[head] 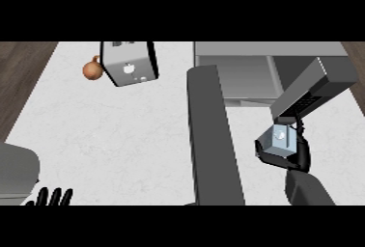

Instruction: Pick up the milk, place it into the microwave and close the microwave

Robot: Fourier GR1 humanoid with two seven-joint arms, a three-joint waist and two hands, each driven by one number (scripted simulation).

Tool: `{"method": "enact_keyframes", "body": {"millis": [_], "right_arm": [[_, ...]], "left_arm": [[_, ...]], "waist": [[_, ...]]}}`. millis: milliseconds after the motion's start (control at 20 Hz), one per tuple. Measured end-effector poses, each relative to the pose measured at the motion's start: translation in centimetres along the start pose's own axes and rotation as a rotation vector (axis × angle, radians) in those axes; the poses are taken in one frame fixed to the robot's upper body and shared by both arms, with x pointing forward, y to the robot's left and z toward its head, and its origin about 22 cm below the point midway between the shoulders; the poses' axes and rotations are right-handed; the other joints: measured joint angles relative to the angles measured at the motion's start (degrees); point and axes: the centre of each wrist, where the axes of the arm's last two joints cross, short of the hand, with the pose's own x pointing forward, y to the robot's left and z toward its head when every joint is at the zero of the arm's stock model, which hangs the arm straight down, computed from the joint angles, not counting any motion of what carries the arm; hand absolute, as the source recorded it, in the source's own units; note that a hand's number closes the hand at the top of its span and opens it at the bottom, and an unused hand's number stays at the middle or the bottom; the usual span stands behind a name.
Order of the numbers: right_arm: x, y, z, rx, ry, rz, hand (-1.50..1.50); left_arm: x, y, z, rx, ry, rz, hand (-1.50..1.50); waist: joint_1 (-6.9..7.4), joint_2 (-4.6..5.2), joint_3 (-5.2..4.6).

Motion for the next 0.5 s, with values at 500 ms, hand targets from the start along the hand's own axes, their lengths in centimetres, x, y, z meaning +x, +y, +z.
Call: {"method": "enact_keyframes", "body": {"millis": [500], "right_arm": [[0.67, 1.05, 0.21, 0.035, -0.051, -0.023, 1.5]], "left_arm": [[0.49, 0.41, 0.44, -0.002, 0.005, 0.0, -1.5]], "waist": [[-0.76, -0.42, 0.08]]}}
